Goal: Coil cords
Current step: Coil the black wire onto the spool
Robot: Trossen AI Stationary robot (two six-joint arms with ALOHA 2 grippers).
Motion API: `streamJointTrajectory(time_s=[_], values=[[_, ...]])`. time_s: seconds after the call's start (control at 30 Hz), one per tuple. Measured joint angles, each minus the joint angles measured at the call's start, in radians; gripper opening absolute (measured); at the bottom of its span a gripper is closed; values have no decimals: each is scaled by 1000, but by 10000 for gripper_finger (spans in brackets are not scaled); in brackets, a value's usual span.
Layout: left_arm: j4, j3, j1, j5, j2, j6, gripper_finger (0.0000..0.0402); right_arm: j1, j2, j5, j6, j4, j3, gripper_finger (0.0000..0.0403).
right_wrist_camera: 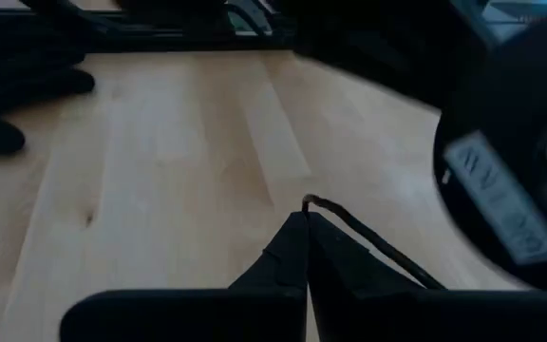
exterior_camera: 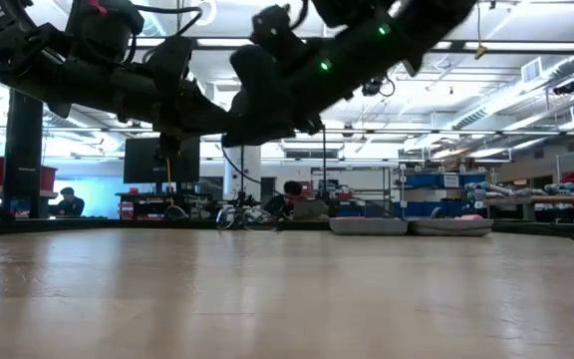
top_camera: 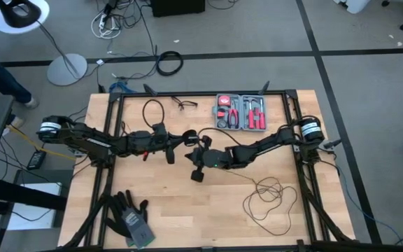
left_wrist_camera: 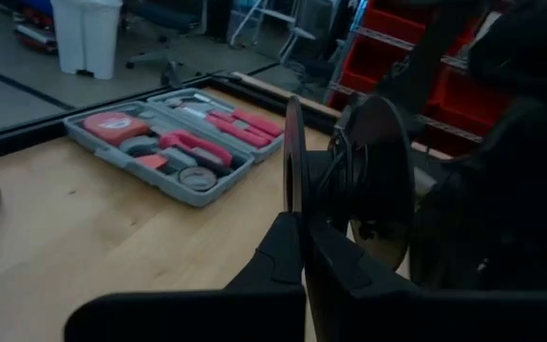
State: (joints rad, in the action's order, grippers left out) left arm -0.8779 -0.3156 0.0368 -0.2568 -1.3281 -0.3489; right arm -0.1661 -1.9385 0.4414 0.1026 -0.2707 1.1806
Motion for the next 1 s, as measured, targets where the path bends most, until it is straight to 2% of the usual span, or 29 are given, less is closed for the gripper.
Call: streamJointTrajectory(time_s=[0.23,0.33,0.43,0.57,0.73,0.93,1.0], values=[[-3,0,0,-8,0,2,1,-10,0,14,94,211,29,0],[-9,0,0,-7,0,6,1,-36,1,84,172,268,-1,0],[-9,0,0,-7,0,9,1,-79,2,179,208,249,-52,0],[-11,0,0,-7,0,9,1,-115,7,192,273,176,-119,0],[-17,0,0,-6,0,6,1,-128,7,218,346,-9,-237,0],[-17,0,0,0,0,-1,1,-128,7,231,341,-478,-418,2],[-17,0,0,1,0,-2,1,-124,7,225,322,-585,-457,1]])
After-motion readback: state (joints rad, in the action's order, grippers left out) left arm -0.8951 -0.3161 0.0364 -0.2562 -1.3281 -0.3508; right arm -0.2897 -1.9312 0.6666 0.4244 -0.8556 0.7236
